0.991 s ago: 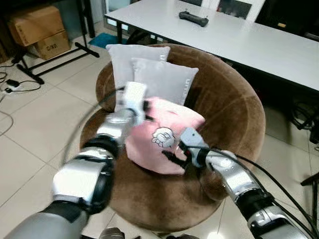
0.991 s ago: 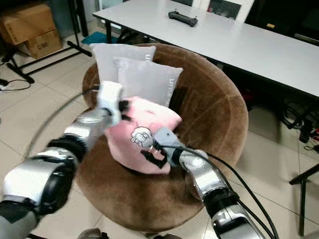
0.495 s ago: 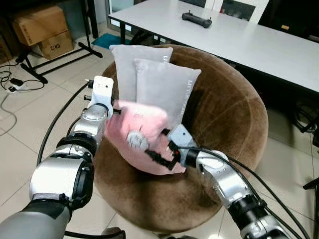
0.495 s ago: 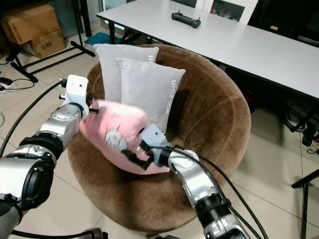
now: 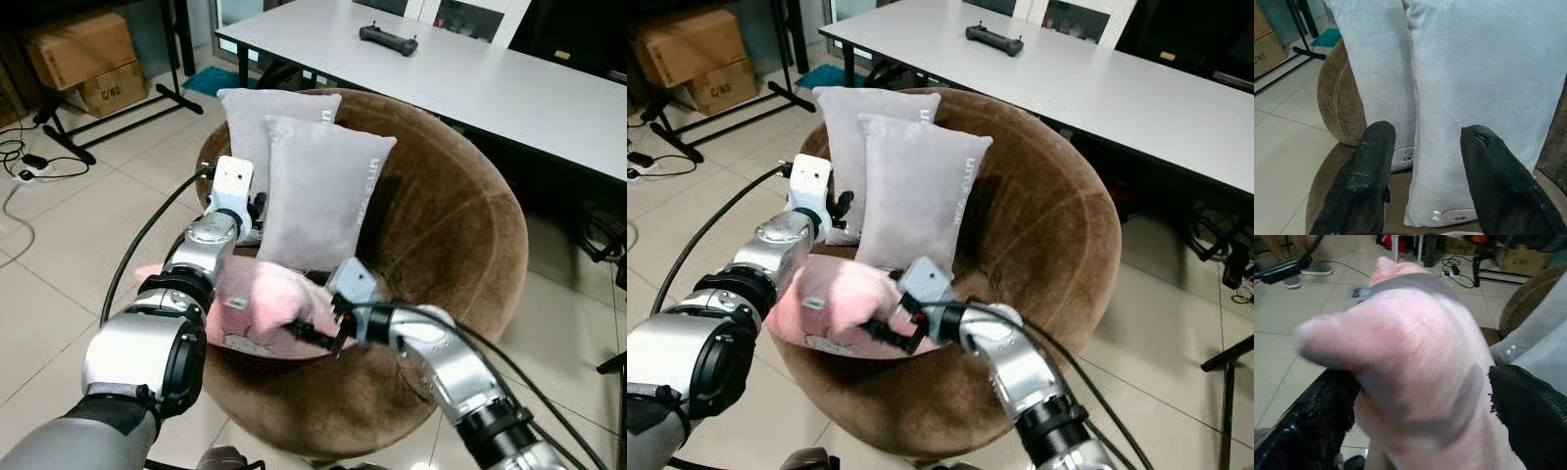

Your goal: Move the pillow to the sofa from floor

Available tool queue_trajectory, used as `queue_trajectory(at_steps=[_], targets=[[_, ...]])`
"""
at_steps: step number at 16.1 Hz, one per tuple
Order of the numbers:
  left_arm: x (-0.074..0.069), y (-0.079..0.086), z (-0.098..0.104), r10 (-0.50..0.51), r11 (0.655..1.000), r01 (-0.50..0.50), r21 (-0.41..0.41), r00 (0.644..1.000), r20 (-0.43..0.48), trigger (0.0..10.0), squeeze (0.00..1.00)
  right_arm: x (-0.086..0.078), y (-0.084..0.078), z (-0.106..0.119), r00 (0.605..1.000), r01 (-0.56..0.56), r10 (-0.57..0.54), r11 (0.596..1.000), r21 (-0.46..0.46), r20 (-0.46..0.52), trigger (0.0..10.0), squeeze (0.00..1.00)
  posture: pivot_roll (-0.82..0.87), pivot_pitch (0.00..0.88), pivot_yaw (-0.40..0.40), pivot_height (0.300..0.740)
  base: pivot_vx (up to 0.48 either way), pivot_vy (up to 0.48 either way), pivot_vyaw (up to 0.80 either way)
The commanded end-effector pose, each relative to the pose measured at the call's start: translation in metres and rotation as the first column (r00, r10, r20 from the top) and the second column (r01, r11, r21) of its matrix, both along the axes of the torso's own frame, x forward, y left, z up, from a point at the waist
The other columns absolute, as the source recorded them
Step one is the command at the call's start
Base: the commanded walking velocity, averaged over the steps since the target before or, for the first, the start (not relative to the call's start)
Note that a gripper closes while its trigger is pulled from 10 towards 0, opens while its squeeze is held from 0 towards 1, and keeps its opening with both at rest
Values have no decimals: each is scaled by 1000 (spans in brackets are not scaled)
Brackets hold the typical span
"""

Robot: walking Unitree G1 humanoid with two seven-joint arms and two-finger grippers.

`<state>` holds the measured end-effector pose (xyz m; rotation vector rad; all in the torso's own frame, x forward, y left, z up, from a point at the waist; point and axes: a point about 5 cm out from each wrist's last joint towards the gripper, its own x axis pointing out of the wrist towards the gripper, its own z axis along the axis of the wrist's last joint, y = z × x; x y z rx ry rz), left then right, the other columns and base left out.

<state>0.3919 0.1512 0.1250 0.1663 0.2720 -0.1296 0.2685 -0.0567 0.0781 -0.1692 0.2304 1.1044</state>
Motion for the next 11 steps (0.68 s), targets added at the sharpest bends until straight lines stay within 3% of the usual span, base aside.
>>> queue_trajectory(at_steps=[1, 2, 4, 7, 8, 9, 10, 11], targets=[[-3, -4, -7, -14, 1000, 14, -9, 1000, -18, 10000, 169, -1, 2, 1, 1000, -4, 4, 1000, -10, 1, 10000, 0, 21, 0, -80, 740, 0, 0, 0], [-4, -4, -9, -17, 1000, 17, -18, 1000, -23, 10000, 0, -1, 4, 0, 1000, -6, 6, 1000, -13, -2, 10000, 0, 21, 0, -80, 740, 0, 0, 0], [-5, -2, -10, -20, 999, 19, -40, 1000, -24, 10000, 0, 0, 4, 0, 1000, 5, -5, 1000, -17, -11, 10000, 0, 25, 0, -83, 740, 0, 0, 0], [-1, -2, 3, -86, 982, 87, -165, 996, 17, 10000, 0, 1, 4, 0, 1000, 23, -23, 1000, -13, -20, 10000, 0, 30, 0, -87, 740, 0, 0, 0], [-1, -3, 8, -170, 966, 176, -188, 984, 46, 10000, 0, 2, 5, -1, 998, 32, -32, 999, 0, -47, 3765, 0, 35, 0, -89, 740, 0, 0, 0], [-3, -1, 7, -200, 963, 206, -172, 978, 51, 10000, 0, 2, 6, -1, 997, 35, -35, 999, 9, -62, 1020, 0, 42, 0, -92, 740, 0, 0, 0], [-5, 1, 6, -229, 957, 235, -172, 972, 57, 10000, 0, 2, 7, -1, 997, 33, -32, 999, 14, -73, 0, 0, 42, 0, -92, 740, 0, 0, 0], [-6, 2, 5, -235, 954, 242, -174, 970, 60, 10000, 0, 2, 7, -1, 997, 33, -31, 999, 15, -74, 0, 0, 47, 0, -96, 740, 0, 0, 0]])
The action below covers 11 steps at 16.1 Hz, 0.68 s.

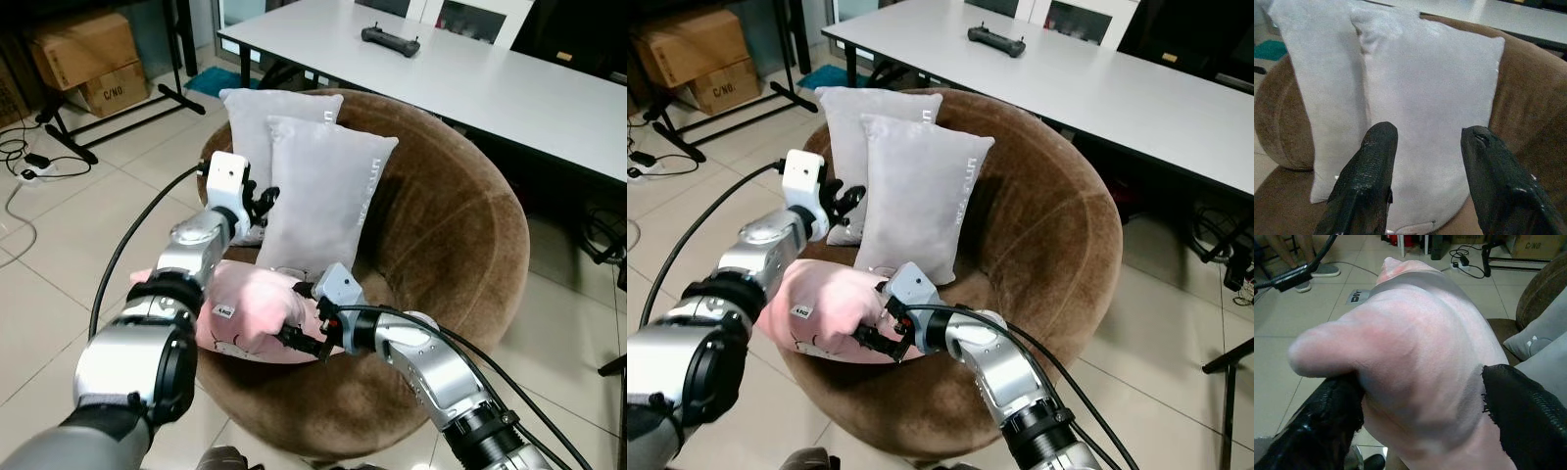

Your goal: Move the pillow to the sofa from floor

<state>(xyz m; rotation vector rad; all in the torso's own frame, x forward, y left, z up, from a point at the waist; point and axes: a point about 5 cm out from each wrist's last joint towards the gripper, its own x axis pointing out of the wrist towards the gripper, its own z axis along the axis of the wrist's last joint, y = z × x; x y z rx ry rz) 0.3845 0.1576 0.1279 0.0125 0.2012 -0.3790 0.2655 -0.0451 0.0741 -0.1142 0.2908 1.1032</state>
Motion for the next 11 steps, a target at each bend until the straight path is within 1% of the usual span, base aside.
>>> queue_trajectory(at_steps=[1, 2, 3, 4, 6, 7, 8, 9, 10, 11], targets=[[-1, 0, 2, -27, 1000, 27, -2, 1000, 9, 10000, 0, 6, -4, 3, 1000, 25, -25, 1000, 6, -2, 0, 0, 47, 0, -96, 740, 0, 0, 0], [-4, 5, 2, -43, 999, 44, -21, 999, 24, 10000, 0, 7, -3, 3, 1000, 30, -30, 1000, 9, -5, 0, 0, 47, 0, -96, 740, 0, 0, 0], [-6, 8, 3, -52, 998, 53, -32, 998, 31, 10000, 0, 7, -2, 3, 999, 33, -33, 999, 11, -7, 0, 0, 47, 0, -96, 740, 0, 0, 0], [-15, 14, 5, -76, 996, 79, -47, 995, 57, 10000, 0, 9, -2, 4, 999, 45, -45, 999, 17, -12, 0, 0, 56, 0, -96, 740, 0, 0, 0], [-25, 17, 4, -105, 994, 107, -32, 992, 69, 10000, 0, 10, -2, 4, 998, 54, -53, 998, 25, -16, 0, 0, 73, 0, -100, 740, 0, 0, 0], [-35, 22, 4, -111, 994, 113, -14, 991, 78, 10000, 0, 11, -1, 4, 998, 59, -59, 998, 32, -20, 0, 0, 84, 0, -102, 740, 0, 0, 0], [-43, 29, 7, -96, 995, 97, -12, 991, 89, 10000, 0, 12, -1, 4, 997, 70, -69, 997, 38, -27, 0, 0, 90, 0, -102, 740, 0, 0, 0], [-49, 33, 10, -92, 996, 94, -13, 991, 94, 10000, 0, 13, 0, 3, 997, 77, -76, 996, 39, -30, 0, 0, 90, 0, -102, 740, 0, 0, 0], [-60, 39, 18, -88, 996, 90, -15, 991, 101, 10000, 0, 15, 0, 2, 995, 93, -91, 995, 38, -39, 0, 0, 99, 0, -103, 740, 0, 0, 0], [-68, 42, 23, -91, 996, 93, -14, 990, 109, 10000, 0, 16, 1, 1, 994, 99, -98, 994, 38, -43, 0, 0, 109, 0, -105, 740, 0, 0, 0]])
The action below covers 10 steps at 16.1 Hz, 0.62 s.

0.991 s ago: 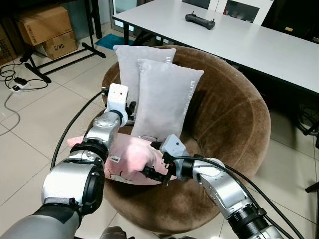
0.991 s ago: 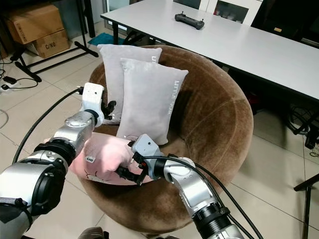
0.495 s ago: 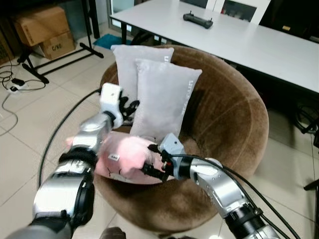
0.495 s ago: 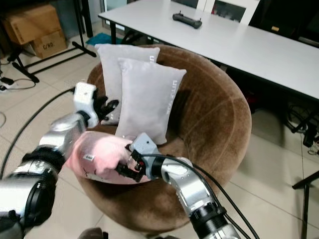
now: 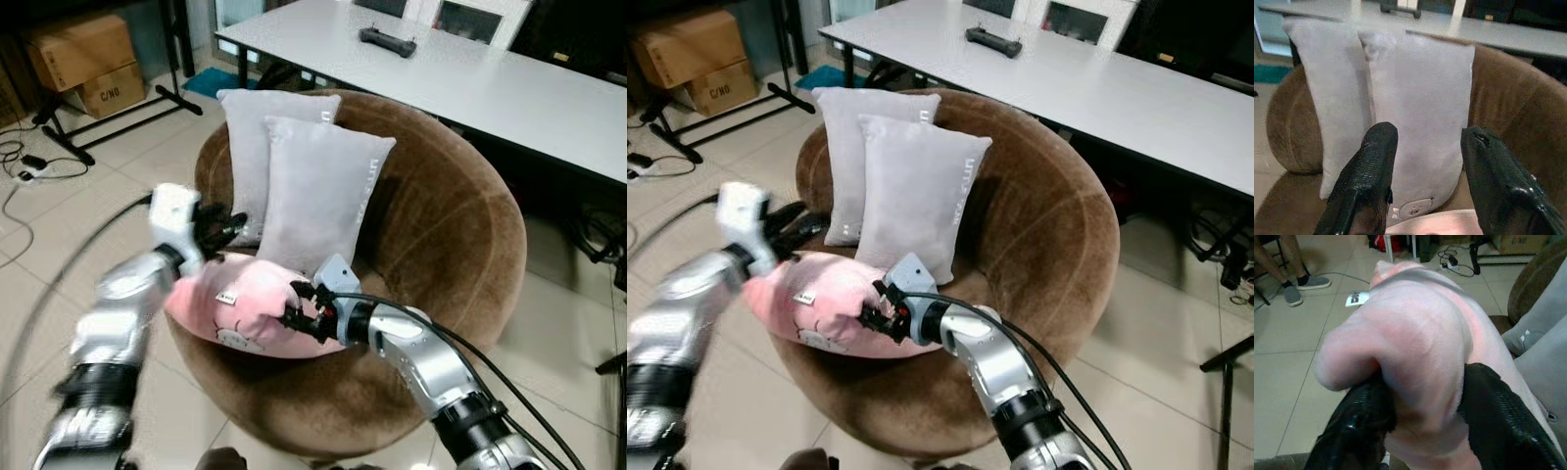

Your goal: Move the pillow to the sofa from floor

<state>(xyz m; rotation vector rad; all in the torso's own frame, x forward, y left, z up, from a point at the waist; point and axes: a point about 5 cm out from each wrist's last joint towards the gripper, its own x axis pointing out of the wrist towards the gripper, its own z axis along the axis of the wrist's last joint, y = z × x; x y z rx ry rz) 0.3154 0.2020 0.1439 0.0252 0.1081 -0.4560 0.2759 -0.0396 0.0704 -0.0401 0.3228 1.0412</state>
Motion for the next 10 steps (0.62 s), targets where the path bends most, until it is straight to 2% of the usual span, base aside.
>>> queue_trajectory(at_steps=[1, 2, 5, 6, 8, 9, 10], targets=[[-9, -1, 12, -25, 1000, 25, 1, 999, 25, 10000, 0, 7, -4, 4, 999, 36, -36, 999, 5, 10, 0, 0, 119, 0, -106, 740, 0, 0, 0], [-16, -1, 13, -29, 1000, 29, 5, 999, 24, 10000, 0, 8, -4, 3, 999, 41, -41, 999, 5, 8, 0, 0, 119, 0, -106, 740, 0, 0, 0], [-51, -6, 14, -30, 999, 30, 23, 1000, -6, 10000, 0, 13, -5, 2, 997, 73, -73, 997, 8, 1, 0, 0, 136, 0, -109, 740, 0, 0, 0], [-57, -7, 13, -17, 999, 17, 35, 1000, -6, 10000, 0, 14, -6, 1, 996, 85, -85, 996, 8, 0, 0, 0, 142, 0, -110, 740, 0, 0, 0], [-76, -6, 9, 52, 996, -54, 71, 998, 32, 10000, 0, 18, -14, -1, 990, 142, -142, 990, 3, 1, 0, 0, 146, 0, -111, 740, 0, 0, 0], [-83, -3, 7, 117, 992, -120, 51, 992, 43, 10000, 0, 21, -19, -1, 983, 186, -186, 983, 5, 1, 0, 0, 146, 0, -112, 740, 0, 0, 0], [-94, -1, 10, 201, 977, -206, 51, 975, 99, 10000, 0, 26, -27, -1, 967, 255, -255, 967, 8, 1, 0, 0, 148, 0, -114, 740, 0, 0, 0]])
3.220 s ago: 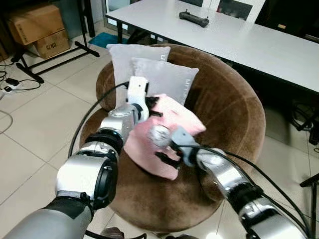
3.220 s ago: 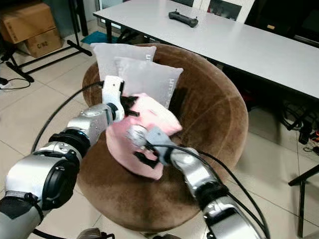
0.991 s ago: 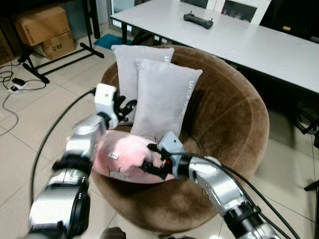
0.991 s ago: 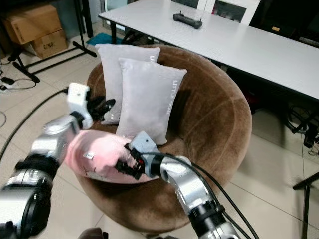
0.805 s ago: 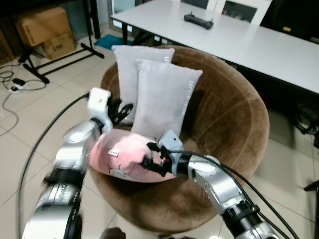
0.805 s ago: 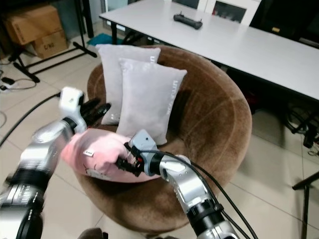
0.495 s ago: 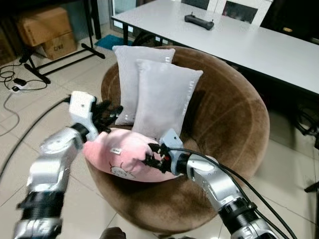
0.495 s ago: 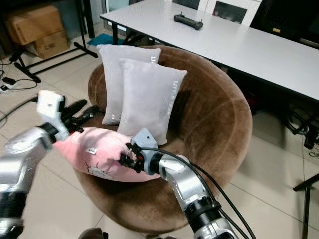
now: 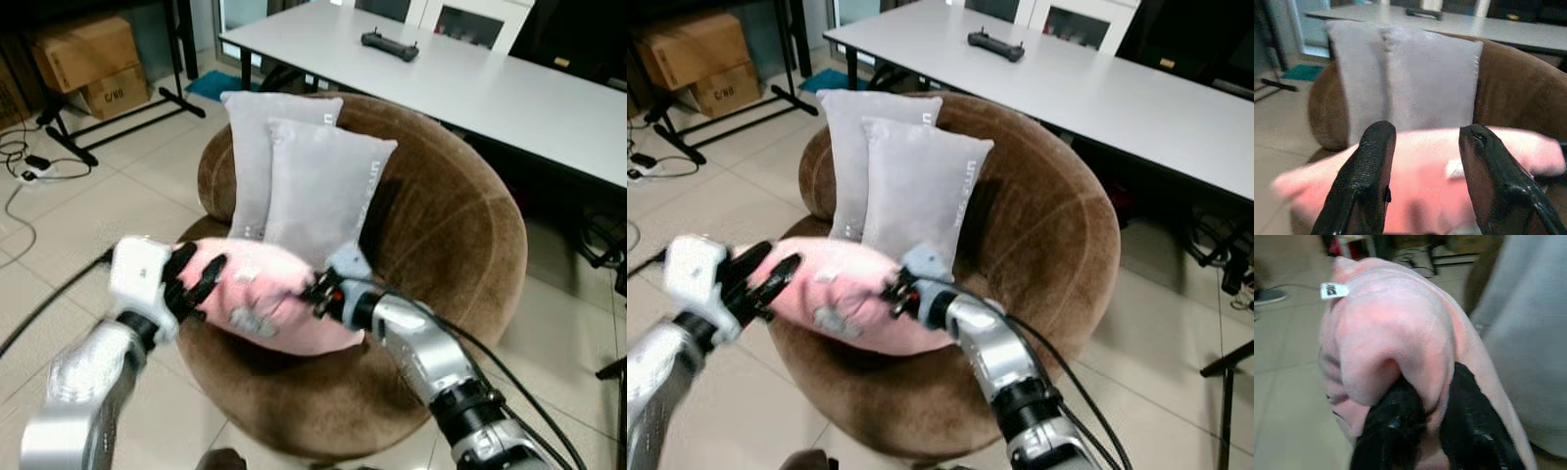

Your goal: Move the pillow to the sofa from floor

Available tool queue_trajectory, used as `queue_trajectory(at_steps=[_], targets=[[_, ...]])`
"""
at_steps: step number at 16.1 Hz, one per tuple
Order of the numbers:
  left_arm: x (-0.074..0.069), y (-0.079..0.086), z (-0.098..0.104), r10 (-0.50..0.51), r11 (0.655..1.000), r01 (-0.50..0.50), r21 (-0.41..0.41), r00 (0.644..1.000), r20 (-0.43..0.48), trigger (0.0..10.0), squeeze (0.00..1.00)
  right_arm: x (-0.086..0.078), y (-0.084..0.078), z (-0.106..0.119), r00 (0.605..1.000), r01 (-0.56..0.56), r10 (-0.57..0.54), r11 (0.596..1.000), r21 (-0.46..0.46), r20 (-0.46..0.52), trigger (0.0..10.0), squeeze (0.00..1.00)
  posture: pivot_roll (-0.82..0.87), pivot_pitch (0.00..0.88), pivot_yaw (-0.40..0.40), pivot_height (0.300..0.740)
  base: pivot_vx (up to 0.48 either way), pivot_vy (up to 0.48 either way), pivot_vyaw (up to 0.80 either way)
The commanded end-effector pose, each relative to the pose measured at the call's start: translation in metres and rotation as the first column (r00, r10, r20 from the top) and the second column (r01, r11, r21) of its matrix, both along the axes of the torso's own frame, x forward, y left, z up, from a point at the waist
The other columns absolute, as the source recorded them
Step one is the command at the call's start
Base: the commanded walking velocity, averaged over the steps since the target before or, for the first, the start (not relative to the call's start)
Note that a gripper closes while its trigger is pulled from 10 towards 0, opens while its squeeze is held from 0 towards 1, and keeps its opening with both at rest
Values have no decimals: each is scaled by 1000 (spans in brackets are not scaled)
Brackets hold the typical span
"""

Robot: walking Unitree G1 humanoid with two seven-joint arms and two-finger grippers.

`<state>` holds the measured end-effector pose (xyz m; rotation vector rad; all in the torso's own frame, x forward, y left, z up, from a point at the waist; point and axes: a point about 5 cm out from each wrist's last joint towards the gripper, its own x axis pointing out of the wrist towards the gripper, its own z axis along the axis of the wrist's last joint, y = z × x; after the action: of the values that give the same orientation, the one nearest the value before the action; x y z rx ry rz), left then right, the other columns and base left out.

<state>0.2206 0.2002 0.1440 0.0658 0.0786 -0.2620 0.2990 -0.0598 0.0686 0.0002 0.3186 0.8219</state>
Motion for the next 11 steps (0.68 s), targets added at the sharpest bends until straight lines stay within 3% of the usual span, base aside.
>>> queue_trajectory(at_steps=[1, 3, 5, 10, 11], targets=[[-2, 3, 10, 64, 998, -64, 9, 996, 62, 10000, 0, 5, -9, 1, 998, 61, -61, 998, 8, 3, 0, 0, 155, 0, -118, 740, 0, 0, 0], [-14, 7, 5, 168, 985, -170, 36, 984, 52, 10000, 0, 14, -22, 2, 987, 159, -159, 987, 21, 5, 0, 0, 180, 0, -136, 740, 0, 0, 0], [-23, -4, -10, 160, 984, -161, 74, 987, 15, 10000, 0, 20, -35, 3, 969, 245, -246, 969, 34, 13, 0, 0, 199, 0, -154, 740, 0, 0, 0], [-27, -9, -36, 259, 965, -256, 49, 965, -49, 10000, 0, 24, -61, 10, 915, 397, -400, 916, 63, 46, 0, 0, 204, 0, -164, 740, 0, 0, 0], [-25, -11, -41, 258, 965, -255, 52, 964, -61, 10000, 0, 26, -68, 6, 880, 473, -475, 879, 62, 26, 0, 0, 202, 0, -161, 740, 0, 0, 0]])
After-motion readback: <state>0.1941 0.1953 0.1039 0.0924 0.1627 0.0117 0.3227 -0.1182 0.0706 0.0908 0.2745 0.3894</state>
